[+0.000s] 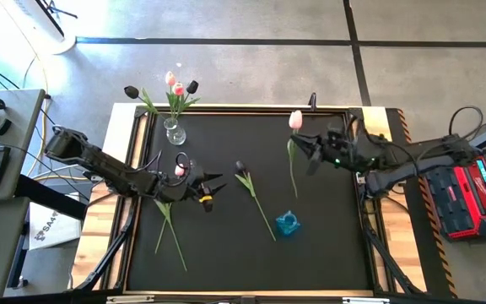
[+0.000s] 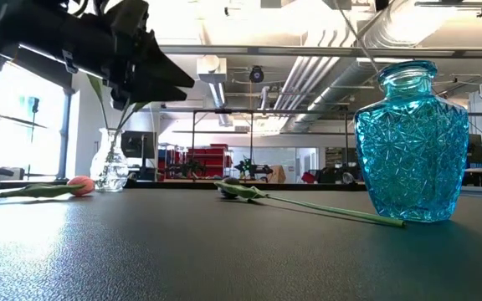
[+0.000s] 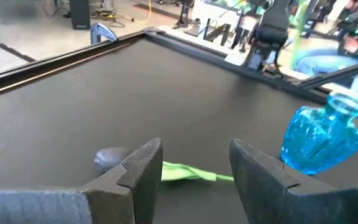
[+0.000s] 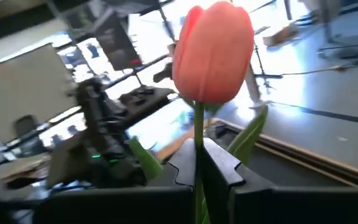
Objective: Sort flowers into vase by color
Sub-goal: Put the right pink flower into the blue vase
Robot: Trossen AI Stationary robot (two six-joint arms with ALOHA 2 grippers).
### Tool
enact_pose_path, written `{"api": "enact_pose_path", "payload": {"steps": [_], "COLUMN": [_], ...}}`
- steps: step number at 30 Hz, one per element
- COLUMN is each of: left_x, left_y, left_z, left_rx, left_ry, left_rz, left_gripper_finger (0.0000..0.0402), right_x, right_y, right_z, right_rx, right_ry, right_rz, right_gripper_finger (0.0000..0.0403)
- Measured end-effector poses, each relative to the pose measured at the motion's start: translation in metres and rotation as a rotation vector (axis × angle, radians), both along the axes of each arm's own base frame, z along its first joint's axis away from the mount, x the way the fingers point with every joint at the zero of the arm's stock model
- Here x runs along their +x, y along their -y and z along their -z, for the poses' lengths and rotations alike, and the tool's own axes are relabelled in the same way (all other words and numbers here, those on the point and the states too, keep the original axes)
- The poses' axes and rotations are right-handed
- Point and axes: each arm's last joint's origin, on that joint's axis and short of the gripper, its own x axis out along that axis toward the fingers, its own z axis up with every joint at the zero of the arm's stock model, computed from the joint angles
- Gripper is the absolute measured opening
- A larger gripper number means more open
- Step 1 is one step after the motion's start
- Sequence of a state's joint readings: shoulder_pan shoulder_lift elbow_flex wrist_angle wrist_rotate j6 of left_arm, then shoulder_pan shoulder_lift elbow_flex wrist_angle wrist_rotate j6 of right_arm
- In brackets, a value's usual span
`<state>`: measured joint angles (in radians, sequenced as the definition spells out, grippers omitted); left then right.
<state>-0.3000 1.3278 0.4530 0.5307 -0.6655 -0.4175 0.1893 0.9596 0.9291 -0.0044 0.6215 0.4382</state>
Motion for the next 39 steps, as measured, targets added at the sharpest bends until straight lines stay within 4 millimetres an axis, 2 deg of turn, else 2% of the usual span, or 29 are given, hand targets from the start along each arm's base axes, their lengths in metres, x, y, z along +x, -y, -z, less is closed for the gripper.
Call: {"api": "enact_pose_path", "payload": {"steps": [6, 15, 25, 33, 39], "left_x": [0.001, 0.001, 0.003, 0.002, 0.002], "left_y": [-0.004, -0.006, -0.015, -0.016, -0.018], "left_z": [0.001, 0.001, 0.001, 0.005, 0.005], "left_rx": [0.002, 0.003, 0.004, 0.017, 0.047], "left_ry": [-0.005, -0.009, -0.011, -0.054, -0.068], "left_rz": [-0.015, -0.027, -0.062, -0.060, -0.064], "left_gripper_finger": [0.0175, 0.0175, 0.0175, 0.0175, 0.0175], "right_x": [0.001, 0.010, 0.006, 0.006, 0.005], "right_y": [-0.021, -0.053, -0.067, -0.071, -0.072], "right_z": [-0.001, 0.004, 0.002, 0.031, 0.050], "right_rx": [0.010, -0.017, -0.060, -0.011, -0.065], "right_ry": [0.027, 0.045, 0.056, 0.022, -0.034], "right_rz": [-0.088, -0.091, -0.087, -0.032, -0.060], "right_gripper_finger": [0.0000, 0.0000, 0.0000, 0.0000, 0.0000]}}
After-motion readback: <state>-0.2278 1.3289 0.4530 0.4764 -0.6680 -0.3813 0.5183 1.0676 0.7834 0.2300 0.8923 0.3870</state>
